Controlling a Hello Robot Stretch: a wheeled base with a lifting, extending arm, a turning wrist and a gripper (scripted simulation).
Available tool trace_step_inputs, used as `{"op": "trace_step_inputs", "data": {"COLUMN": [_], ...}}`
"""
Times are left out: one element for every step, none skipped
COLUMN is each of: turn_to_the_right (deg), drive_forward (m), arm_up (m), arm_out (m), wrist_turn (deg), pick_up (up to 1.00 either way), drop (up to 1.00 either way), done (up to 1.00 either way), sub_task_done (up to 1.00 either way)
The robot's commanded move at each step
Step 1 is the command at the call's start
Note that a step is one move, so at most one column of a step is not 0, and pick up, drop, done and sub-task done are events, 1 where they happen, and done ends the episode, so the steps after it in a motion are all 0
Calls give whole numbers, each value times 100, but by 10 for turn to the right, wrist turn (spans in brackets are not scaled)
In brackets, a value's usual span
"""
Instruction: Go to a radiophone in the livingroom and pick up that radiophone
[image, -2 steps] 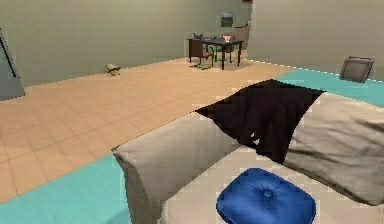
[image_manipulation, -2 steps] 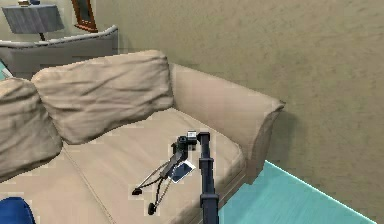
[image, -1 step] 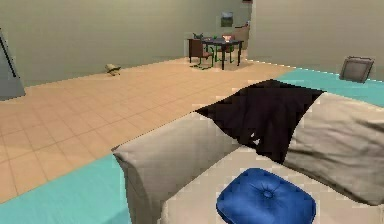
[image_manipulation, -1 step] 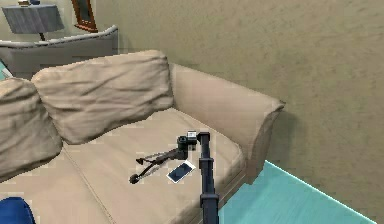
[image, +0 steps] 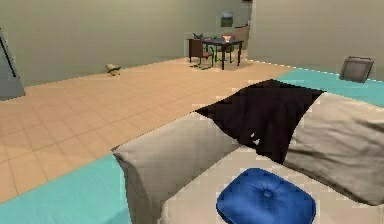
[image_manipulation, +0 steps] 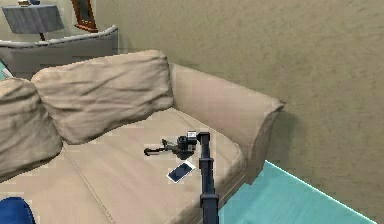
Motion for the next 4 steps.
{"op": "trace_step_inputs", "data": {"turn_to_the_right": [0, 0, 0, 0], "drive_forward": [0, 0, 0, 0], "arm_up": [0, -30, 0, 10], "arm_out": [0, 0, 0, 0], "wrist_turn": [240, 0, 0, 0], "pick_up": [0, 0, 100, 0], "drop": [0, 0, 0, 0], "done": [0, 0, 0, 0], "sub_task_done": [0, 0, 0, 0]}}
